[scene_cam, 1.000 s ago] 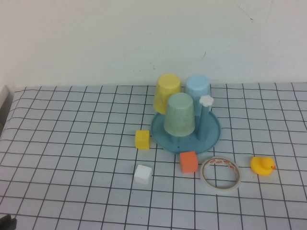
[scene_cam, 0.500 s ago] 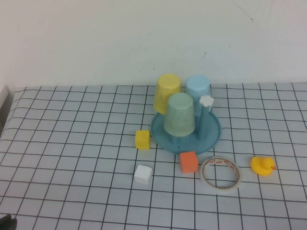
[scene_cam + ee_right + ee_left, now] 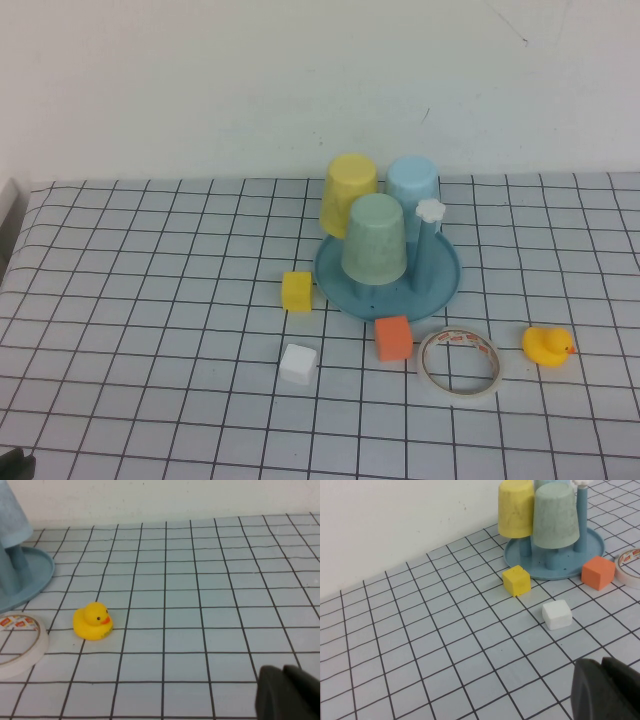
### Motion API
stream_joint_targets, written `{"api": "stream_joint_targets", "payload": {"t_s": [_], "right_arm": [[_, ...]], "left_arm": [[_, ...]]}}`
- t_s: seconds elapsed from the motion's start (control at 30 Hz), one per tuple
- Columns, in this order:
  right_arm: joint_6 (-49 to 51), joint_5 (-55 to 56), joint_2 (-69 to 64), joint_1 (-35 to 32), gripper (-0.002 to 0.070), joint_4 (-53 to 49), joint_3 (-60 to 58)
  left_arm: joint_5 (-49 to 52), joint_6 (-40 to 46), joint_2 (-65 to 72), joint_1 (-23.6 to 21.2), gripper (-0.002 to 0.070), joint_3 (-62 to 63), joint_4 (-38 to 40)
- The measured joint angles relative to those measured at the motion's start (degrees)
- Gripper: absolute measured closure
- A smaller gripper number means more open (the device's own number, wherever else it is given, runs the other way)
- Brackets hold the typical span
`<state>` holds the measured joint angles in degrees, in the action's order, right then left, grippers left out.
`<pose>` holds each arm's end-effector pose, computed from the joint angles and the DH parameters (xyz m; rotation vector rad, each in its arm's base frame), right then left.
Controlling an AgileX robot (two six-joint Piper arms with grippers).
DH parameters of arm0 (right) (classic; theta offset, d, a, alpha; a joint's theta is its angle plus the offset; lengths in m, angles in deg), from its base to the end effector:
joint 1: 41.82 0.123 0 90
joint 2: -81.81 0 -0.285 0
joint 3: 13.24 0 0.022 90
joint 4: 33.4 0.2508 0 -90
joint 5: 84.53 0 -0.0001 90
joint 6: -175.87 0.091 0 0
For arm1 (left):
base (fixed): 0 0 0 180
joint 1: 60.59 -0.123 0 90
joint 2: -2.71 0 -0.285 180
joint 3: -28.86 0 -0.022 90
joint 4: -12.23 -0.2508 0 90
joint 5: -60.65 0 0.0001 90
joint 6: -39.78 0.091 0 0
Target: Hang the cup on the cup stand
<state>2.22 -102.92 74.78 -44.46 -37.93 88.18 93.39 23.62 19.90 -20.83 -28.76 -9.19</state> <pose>0.0536 -0.0048 0.1770 0.0919 1.8119 -0.0299 0.0498 -0.0180 0.2699 0.5284 1.7713 -0.2766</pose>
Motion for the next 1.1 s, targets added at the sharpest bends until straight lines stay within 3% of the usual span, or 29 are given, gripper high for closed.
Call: {"api": "stream_joint_targets", "payload": {"t_s": [0.93,1.1], "right_arm": [[-0.8,-0.1,0.0,0.0,0.0676,-0.1,0.0],[-0.8,-0.2,0.0,0.0,0.0676,-0.1,0.0]], "left_arm": [[0.0,0.0,0.0,0.0,0.0676,0.0,0.0],[-0.3,3.2,-0.5,-0.8,0.0676,-3.1,6.1]]}}
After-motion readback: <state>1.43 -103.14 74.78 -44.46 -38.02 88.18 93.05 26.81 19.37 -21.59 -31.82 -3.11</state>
